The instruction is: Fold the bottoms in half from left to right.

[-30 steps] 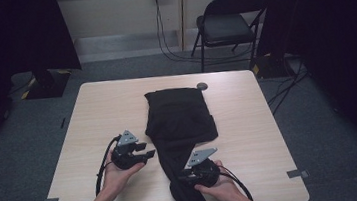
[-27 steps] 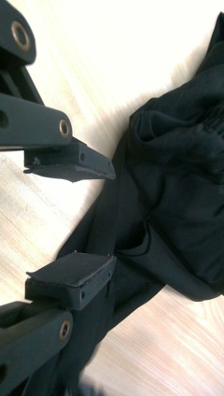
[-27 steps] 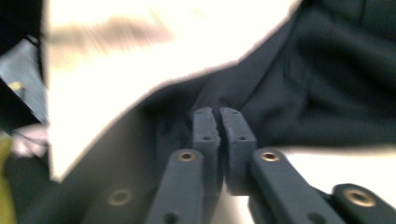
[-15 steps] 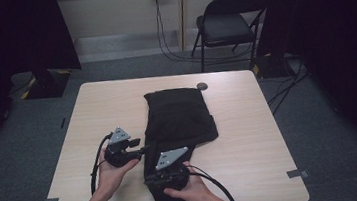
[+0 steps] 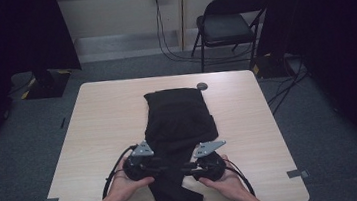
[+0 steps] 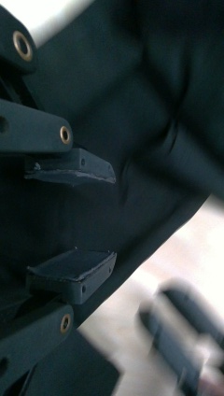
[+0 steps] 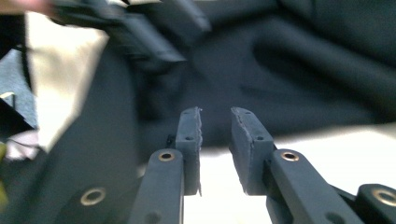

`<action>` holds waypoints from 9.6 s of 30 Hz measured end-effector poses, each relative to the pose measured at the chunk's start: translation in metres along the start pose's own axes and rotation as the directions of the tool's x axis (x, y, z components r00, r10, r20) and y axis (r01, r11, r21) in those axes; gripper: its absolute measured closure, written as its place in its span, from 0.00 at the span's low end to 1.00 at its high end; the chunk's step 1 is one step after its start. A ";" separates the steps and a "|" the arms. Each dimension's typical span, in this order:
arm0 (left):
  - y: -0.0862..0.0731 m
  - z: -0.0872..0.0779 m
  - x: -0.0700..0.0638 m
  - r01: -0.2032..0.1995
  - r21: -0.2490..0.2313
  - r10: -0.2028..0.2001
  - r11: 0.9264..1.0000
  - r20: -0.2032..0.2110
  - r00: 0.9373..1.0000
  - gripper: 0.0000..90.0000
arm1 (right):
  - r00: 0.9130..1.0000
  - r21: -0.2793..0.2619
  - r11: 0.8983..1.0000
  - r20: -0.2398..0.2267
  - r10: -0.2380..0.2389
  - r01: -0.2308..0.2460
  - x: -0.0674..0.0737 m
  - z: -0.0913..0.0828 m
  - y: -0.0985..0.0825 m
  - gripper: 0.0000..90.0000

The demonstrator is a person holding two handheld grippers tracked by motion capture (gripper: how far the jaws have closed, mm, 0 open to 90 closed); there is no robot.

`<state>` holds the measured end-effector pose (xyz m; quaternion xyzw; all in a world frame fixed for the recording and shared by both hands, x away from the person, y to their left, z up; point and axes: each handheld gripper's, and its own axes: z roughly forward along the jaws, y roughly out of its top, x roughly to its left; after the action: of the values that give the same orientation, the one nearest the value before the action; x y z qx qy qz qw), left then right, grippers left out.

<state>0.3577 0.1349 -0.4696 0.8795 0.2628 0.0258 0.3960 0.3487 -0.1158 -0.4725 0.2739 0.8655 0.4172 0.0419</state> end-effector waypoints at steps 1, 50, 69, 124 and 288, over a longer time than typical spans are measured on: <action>0.000 0.001 -0.005 -0.014 0.008 0.014 1.000 0.006 1.000 0.61 | 1.000 0.012 1.000 0.000 0.009 -0.009 -0.001 0.002 -0.004 0.78; -0.040 -0.049 0.016 0.146 -0.025 -0.147 0.989 -0.035 0.989 0.59 | 0.944 0.047 0.963 -0.216 -0.248 0.264 0.090 0.043 -0.002 0.59; -0.042 -0.032 0.005 0.079 0.132 -0.074 0.988 -0.041 0.996 0.51 | 0.986 -0.082 0.997 0.166 0.025 -0.012 -0.043 0.005 0.024 0.41; 0.093 -0.027 0.110 0.047 -0.264 -0.117 0.963 -0.255 0.960 0.88 | 0.951 -0.222 0.972 0.277 0.140 -0.078 -0.128 -0.001 0.074 0.92; -0.008 -0.047 0.012 0.062 -0.164 -0.062 0.985 0.006 0.998 0.76 | 0.989 -0.067 0.998 0.145 0.013 -0.003 -0.027 -0.032 -0.002 0.81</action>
<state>0.3529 0.1770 -0.4451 0.8354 0.2868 0.0347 0.4675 0.3611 -0.1531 -0.4576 0.3055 0.8447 0.4249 0.1122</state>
